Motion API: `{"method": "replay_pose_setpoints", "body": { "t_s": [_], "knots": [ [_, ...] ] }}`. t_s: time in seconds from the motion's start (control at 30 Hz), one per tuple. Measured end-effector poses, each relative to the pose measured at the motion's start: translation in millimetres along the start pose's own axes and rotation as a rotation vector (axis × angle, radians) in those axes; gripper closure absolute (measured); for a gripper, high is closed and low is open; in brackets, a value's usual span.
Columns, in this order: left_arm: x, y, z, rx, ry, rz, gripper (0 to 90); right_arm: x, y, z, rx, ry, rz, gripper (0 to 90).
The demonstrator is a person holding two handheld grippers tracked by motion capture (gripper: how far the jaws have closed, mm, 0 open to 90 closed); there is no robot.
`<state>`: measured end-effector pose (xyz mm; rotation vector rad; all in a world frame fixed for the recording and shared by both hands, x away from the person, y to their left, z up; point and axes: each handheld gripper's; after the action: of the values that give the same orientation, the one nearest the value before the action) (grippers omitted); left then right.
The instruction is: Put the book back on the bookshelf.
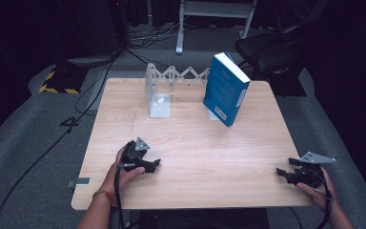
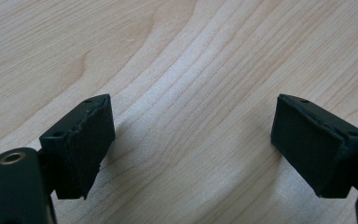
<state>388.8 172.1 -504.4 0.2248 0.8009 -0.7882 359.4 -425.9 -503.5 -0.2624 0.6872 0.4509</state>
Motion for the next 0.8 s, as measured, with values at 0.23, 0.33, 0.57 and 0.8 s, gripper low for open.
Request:
{"method": "replay_pose_setpoints", "body": {
  "t_s": [0.23, 0.33, 0.57, 0.8],
  "knots": [
    [-0.3, -0.6, 0.0, -0.004, 0.003, 0.004, 13.9, 0.3, -0.2, -0.1, -0.001, -0.001, 0.005, 23.7],
    [-0.3, -0.7, -0.1, -0.005, 0.003, 0.004, 13.9, 0.3, -0.1, -0.2, 0.0, -0.001, 0.002, 23.7],
    [-0.3, -0.7, -0.1, -0.005, 0.004, 0.004, 13.9, 0.3, 0.0, -0.1, 0.008, 0.001, -0.006, 23.5],
    [-0.2, -0.3, 0.1, -0.003, 0.004, 0.004, 13.8, 0.4, 0.0, -0.1, 0.013, 0.001, -0.009, 23.5]
  ]
}}
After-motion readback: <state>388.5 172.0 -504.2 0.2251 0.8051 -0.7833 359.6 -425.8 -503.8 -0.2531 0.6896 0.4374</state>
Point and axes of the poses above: each handheld gripper's, and its own axes: x roughly forward along the jaws, z roughly out of its top, y roughly to its left, and after that the axes turned 7 degrees about -z, right-handed
